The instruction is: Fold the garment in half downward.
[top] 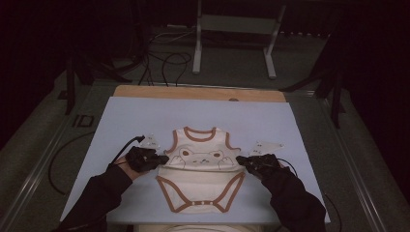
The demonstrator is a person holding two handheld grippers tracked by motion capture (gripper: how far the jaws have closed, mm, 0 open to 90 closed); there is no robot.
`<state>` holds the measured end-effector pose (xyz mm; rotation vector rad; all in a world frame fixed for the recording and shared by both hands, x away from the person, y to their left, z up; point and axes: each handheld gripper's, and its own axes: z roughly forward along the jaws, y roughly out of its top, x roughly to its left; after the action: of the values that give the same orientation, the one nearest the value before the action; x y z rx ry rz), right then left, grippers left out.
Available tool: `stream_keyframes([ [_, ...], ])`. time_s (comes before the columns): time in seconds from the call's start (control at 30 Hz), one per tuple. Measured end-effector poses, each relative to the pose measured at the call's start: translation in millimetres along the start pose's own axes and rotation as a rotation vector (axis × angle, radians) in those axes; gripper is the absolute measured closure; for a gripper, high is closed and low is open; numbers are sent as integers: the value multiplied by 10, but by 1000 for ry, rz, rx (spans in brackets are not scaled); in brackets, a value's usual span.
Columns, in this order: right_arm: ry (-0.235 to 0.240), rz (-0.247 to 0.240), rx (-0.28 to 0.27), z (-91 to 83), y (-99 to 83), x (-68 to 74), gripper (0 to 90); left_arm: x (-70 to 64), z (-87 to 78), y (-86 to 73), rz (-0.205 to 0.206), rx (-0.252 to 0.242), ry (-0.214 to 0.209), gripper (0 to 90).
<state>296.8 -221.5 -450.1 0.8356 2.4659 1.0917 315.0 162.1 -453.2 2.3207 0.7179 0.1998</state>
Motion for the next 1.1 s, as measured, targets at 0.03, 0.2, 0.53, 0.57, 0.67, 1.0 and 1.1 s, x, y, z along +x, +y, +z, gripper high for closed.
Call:
stream_keyframes([
  [0.03,7,1,-2,-13,-11,15,899,-19,-12,-10,-4,-5,-5,889],
  [0.2,13,-5,5,-61,-82,88,899,-131,-63,-85,9,2,-20,889],
  [0.53,38,0,40,-96,-256,198,899,-341,-67,-238,9,11,-18,889],
  [0.57,37,3,44,-97,-270,211,898,-360,-62,-256,5,4,-10,889],
  [0.67,51,16,43,-93,-312,245,898,-408,-35,-311,10,23,8,888],
  [1.0,72,25,65,-123,-440,353,898,-464,1,-463,-33,17,-32,888],
  [1.1,77,36,68,-134,-483,374,898,-493,16,-504,-36,24,-41,888],
])
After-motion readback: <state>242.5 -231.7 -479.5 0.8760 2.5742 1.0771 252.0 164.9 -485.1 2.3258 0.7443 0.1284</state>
